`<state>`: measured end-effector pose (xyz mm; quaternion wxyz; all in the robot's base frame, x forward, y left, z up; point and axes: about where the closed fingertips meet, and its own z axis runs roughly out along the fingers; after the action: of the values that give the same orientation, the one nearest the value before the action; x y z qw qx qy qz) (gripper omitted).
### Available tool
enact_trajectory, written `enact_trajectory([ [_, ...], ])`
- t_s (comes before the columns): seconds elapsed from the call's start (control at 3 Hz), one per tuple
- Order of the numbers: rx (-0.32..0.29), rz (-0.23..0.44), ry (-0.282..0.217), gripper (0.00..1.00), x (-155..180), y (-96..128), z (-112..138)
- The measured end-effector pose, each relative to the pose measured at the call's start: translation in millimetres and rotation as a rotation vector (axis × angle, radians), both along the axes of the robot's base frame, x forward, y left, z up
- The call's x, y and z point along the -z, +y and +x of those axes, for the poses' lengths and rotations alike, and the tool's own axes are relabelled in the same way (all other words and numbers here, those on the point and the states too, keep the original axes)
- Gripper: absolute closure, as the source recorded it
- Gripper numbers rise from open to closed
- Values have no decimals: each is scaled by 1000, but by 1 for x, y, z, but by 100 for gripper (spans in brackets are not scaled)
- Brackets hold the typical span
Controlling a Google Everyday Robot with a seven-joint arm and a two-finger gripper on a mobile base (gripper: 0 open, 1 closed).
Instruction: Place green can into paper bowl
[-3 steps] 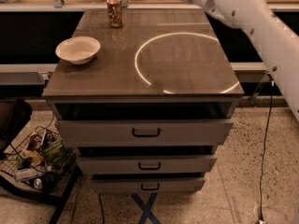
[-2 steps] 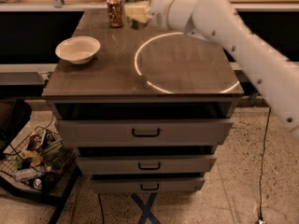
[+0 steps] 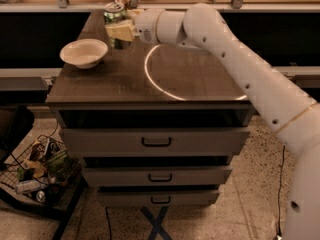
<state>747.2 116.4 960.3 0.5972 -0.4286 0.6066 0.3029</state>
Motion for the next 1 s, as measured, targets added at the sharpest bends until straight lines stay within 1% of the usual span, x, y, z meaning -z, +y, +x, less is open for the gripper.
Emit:
enact_trajectory([
  [0.33, -71, 3, -24, 100, -5, 20, -2],
  [0.67, -156, 20, 17, 100, 6, 44, 9],
  [1.0, -221, 32, 59, 100, 12, 62, 19],
])
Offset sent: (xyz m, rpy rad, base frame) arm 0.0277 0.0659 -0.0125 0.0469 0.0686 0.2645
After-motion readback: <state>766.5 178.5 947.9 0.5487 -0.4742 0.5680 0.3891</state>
